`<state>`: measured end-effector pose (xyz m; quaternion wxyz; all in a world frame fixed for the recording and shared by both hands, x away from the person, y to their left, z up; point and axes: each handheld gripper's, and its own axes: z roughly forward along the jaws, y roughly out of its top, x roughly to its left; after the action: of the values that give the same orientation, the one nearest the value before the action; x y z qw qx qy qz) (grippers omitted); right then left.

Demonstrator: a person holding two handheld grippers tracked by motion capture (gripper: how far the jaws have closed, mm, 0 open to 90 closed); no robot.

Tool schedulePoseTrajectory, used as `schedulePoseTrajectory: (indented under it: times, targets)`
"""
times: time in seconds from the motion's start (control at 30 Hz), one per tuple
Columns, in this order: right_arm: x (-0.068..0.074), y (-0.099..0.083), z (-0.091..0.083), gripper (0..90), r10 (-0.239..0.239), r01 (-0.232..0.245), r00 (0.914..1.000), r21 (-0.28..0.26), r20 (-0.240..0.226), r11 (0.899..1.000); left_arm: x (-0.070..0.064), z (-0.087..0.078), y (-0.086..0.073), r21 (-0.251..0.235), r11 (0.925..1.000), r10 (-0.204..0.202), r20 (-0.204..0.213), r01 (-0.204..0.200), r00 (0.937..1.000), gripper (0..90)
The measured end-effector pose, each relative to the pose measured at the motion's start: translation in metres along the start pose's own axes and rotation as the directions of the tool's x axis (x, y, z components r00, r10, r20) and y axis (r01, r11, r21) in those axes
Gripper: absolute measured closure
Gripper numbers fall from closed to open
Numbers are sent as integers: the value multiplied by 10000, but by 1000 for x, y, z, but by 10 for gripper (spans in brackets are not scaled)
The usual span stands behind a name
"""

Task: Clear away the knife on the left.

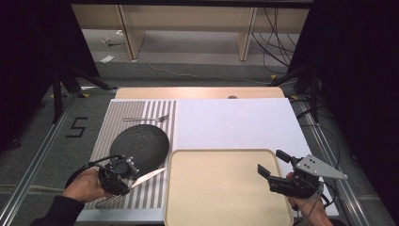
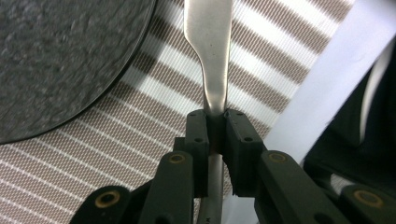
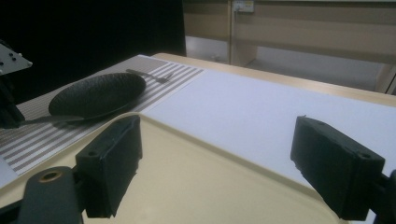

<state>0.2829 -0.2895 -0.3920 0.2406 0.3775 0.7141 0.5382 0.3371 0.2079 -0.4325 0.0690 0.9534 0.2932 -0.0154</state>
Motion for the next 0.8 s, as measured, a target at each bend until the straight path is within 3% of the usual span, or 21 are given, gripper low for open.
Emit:
schedulePoseTrajectory:
  times: [0.27, 0.4, 0.47, 0.6, 0.8]
  targets:
    - [0, 0, 0, 175, 7, -7, 10000, -31, -17, 10000, -12, -10, 14, -718, 9966, -408, 112, 415, 9991, 800]
    - [0, 0, 0, 175, 23, -23, 10000, -21, -4, 10000, -17, -19, 25, -1625, 9840, -651, 517, 727, 9965, 800]
    - [0, 0, 0, 175, 15, -15, 10000, -22, -18, 10000, -19, -20, 27, -1758, 9812, -691, 673, 800, 9953, 800]
    - [0, 0, 0, 176, 3, -3, 10000, -5, -23, 10000, -24, -23, 34, -1908, 9792, -532, 865, 689, 9948, 800]
    - [0, 0, 0, 176, 15, -15, 10000, -24, -7, 10000, -29, -23, 45, -2400, 9685, -340, 1378, 667, 9899, 800]
